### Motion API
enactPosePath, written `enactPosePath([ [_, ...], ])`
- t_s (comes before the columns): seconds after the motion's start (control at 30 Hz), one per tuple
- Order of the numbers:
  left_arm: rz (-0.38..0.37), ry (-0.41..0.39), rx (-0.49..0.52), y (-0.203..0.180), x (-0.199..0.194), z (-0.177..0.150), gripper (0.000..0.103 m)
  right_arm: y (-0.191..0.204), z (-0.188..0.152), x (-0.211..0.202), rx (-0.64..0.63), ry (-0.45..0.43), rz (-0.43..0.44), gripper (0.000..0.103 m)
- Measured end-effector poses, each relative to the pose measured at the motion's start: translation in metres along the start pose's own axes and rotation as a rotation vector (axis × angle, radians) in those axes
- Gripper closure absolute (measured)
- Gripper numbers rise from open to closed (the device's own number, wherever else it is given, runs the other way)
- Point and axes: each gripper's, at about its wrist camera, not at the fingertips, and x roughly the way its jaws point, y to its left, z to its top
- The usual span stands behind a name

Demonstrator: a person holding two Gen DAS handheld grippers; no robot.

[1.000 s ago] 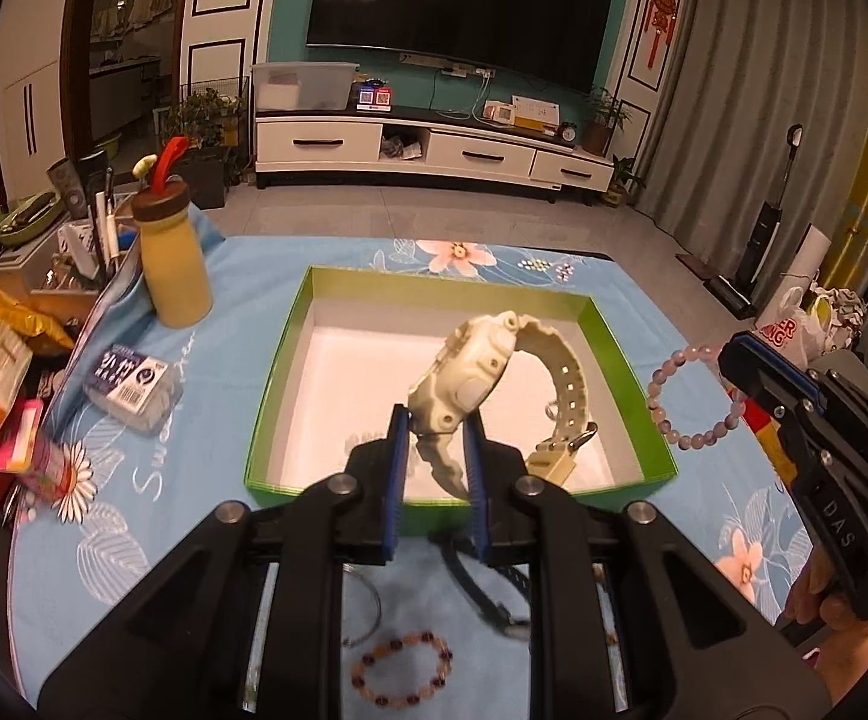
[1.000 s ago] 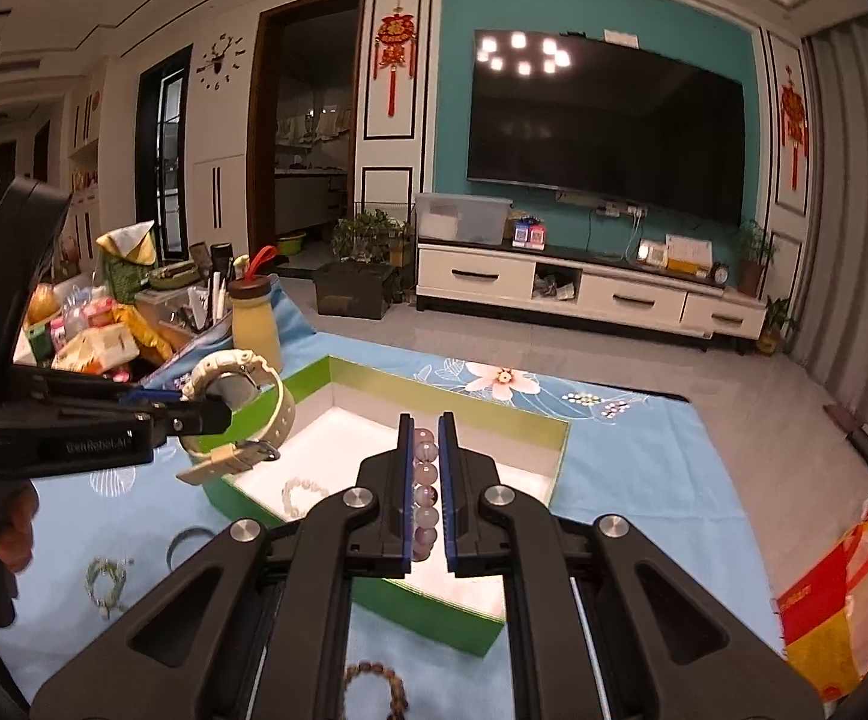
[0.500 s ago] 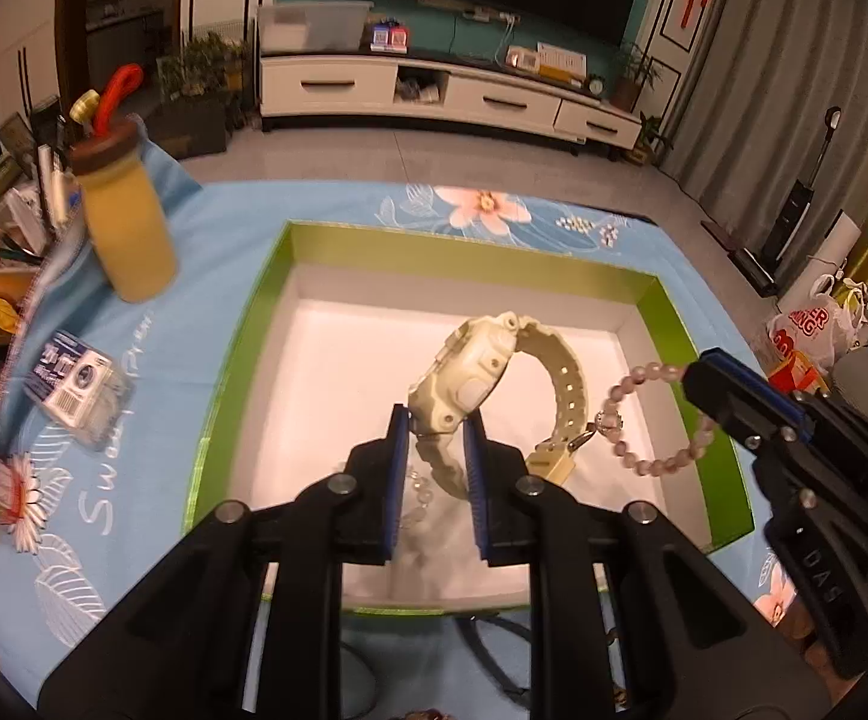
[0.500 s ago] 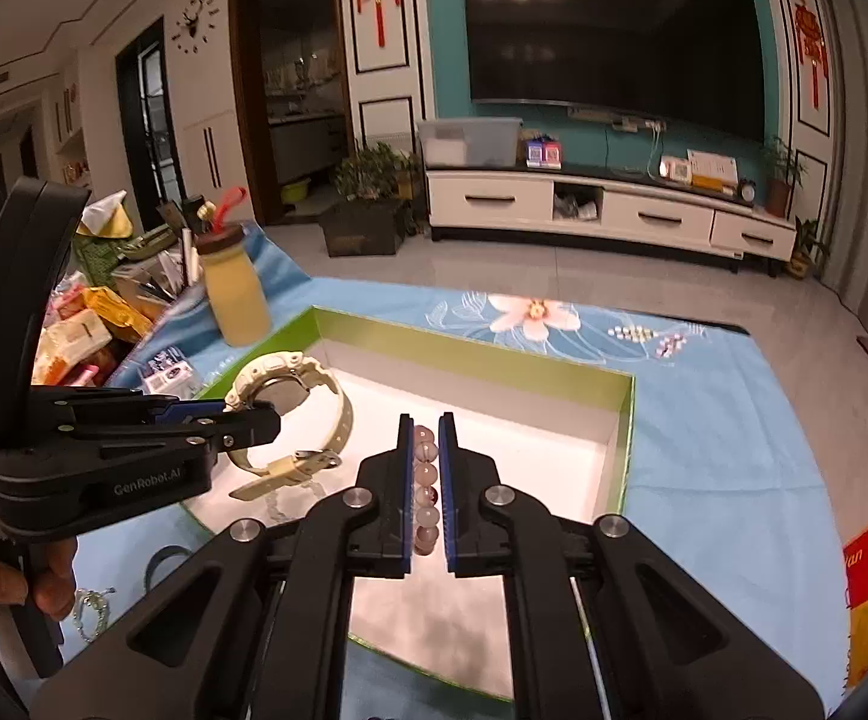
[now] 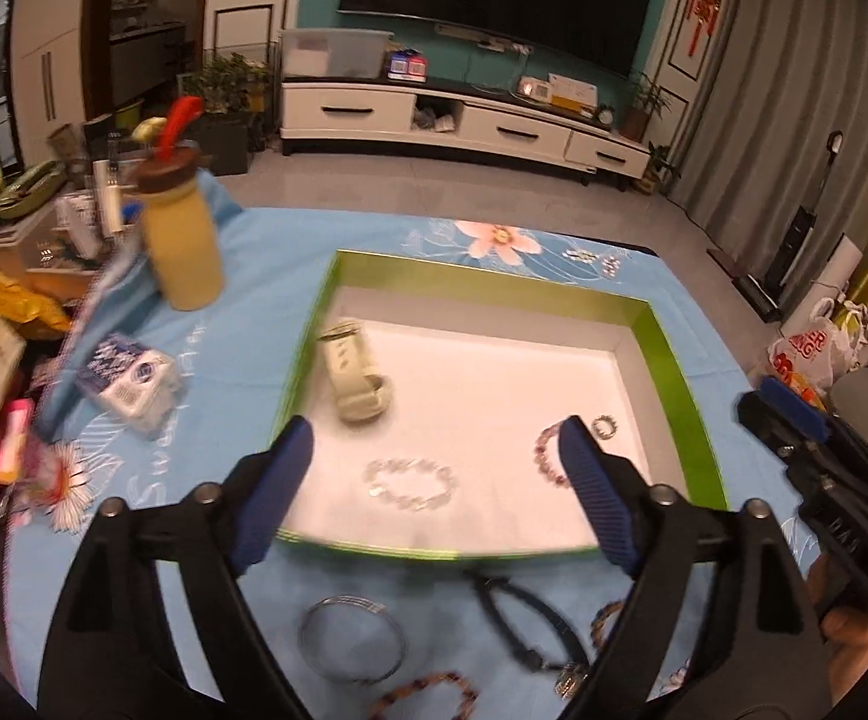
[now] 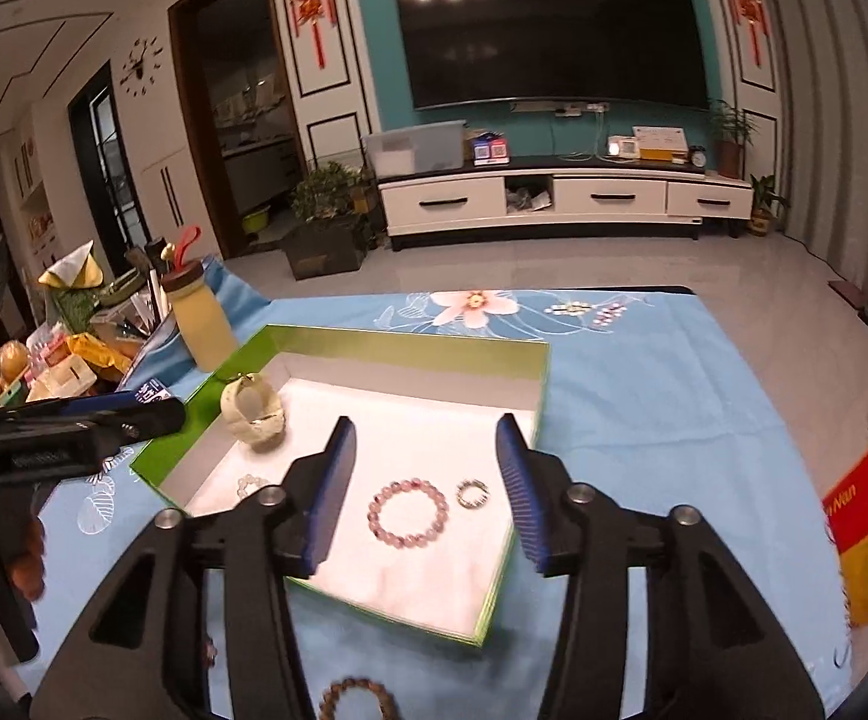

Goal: Organize jewelry
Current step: 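Withdraw both tools from the box toward the remaining jewelry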

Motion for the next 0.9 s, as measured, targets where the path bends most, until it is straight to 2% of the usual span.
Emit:
enactPosePath([
  [0.23, 0.064, -0.017, -0.075, 0.044, -0.046, -0.022, 0.014, -0.017, -0.017, -0.040, 0.037, 0.000, -0.020, 0.049],
  [0.5, 0.146, -0.026, -0.154, 0.091, -0.099, -0.063, 0.013, -0.021, -0.047, -0.070, 0.065, 0.035, -0.022, 0.049],
  [0.9, 0.160, 0.086, -0.199, 0.109, -0.107, -0.132, 0.013, 0.002, -0.074, -0.087, 0.052, 0.078, 0.012, 0.049],
])
